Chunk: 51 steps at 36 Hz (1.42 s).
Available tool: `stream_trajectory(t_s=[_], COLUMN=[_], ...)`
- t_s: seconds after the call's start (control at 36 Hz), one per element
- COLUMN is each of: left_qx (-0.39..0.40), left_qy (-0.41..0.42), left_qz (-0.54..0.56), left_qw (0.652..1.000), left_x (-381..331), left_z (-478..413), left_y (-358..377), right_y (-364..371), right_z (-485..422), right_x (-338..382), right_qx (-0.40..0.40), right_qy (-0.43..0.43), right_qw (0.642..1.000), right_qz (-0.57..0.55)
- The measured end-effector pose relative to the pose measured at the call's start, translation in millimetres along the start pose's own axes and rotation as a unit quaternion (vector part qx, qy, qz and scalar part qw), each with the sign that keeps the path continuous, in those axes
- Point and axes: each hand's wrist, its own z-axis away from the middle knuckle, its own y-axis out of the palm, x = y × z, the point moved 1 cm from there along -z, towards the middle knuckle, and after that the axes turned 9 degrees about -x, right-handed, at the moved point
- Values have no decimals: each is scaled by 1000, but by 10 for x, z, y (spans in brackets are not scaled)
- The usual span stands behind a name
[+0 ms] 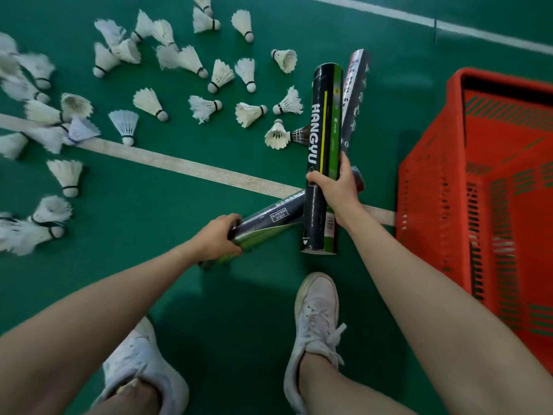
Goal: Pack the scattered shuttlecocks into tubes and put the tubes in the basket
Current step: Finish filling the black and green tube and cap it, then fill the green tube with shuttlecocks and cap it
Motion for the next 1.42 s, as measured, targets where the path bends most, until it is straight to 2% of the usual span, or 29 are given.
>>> stream_trajectory(t_s=[0.14, 0.28, 0.36, 0.44, 0.58, 0.67, 0.75, 0.81, 0.89, 0.94, 1.06, 1.17, 1.28, 1.42], left_qx=[-42, -69, -95, -101, -82, -71, -59, -47, -38, -42, -72, -85, -110, -156], left_qy=[-56, -103, -122, -132, -131, -129, -134, -131, -129, -137, -163, -192, -216, -254], left_qz=[24, 90, 148, 194, 204, 204, 213, 223, 269, 303, 341, 378, 385, 414], left_qw=[997, 988, 977, 967, 967, 968, 966, 965, 954, 942, 923, 902, 890, 860], left_x=[298, 287, 94, -134, -422, -517, -555, -578, -626, -645, -615, -495, -338, -142], left_z=[80, 89, 14, -70, -178, -218, -250, -274, -314, -350, -419, -440, -402, -363], left_y=[-220, -261, -179, -61, 139, 233, 255, 231, 141, 83, 28, 31, 5, -122], right_y=[-129, -204, -229, -276, -364, -362, -368, -358, -238, -95, 191, 356, 450, 561], right_z=[-51, -85, -81, -75, -103, -91, -87, -102, -138, -148, -147, -135, -88, -7], right_x=[0, -124, -252, -407, -700, -825, -862, -834, -718, -664, -672, -750, -837, -828], right_qx=[-59, -103, -110, -122, -115, -95, -101, -111, -63, 1, 102, 133, 122, 147], right_qy=[-39, -21, -5, 6, 25, 36, -11, -107, -231, -264, -203, -159, -202, -216], right_qw=[997, 994, 992, 985, 963, 962, 943, 906, 877, 868, 868, 847, 810, 830], right_qz=[28, 40, 56, 122, 243, 255, 318, 393, 418, 420, 441, 489, 537, 492])
